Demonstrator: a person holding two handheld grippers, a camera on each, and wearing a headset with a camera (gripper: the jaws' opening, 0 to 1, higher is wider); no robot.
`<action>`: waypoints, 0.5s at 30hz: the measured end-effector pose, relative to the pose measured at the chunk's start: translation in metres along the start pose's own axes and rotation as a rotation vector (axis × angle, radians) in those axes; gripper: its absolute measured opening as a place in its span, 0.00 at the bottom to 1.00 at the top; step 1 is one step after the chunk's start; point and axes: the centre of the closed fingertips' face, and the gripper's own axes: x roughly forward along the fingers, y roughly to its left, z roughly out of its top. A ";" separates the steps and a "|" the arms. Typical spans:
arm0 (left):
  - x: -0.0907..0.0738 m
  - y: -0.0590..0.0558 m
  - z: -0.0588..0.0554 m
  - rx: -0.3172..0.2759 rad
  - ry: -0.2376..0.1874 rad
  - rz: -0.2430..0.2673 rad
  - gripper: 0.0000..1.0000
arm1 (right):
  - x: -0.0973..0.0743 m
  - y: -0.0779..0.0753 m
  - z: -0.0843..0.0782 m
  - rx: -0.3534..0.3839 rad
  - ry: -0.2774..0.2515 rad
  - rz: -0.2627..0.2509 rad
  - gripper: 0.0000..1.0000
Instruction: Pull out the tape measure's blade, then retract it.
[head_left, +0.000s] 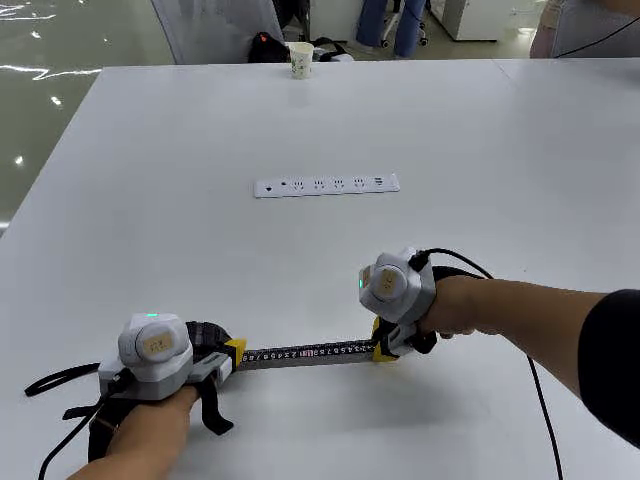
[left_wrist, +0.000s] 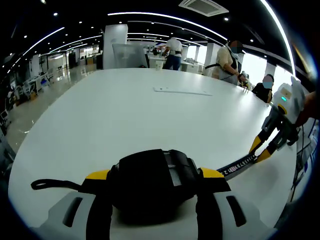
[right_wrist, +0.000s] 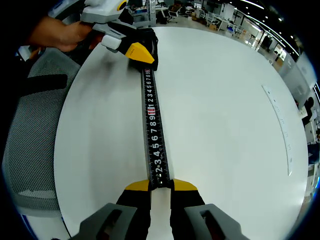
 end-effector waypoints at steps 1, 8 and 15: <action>0.000 0.000 0.000 0.000 0.000 0.000 0.63 | 0.000 0.000 0.000 0.002 0.000 0.000 0.11; 0.001 0.000 0.001 -0.002 0.007 -0.001 0.63 | 0.001 0.000 0.002 0.009 -0.002 -0.004 0.11; 0.001 0.000 0.001 -0.003 0.011 -0.003 0.63 | 0.001 0.000 0.005 0.016 -0.012 -0.010 0.11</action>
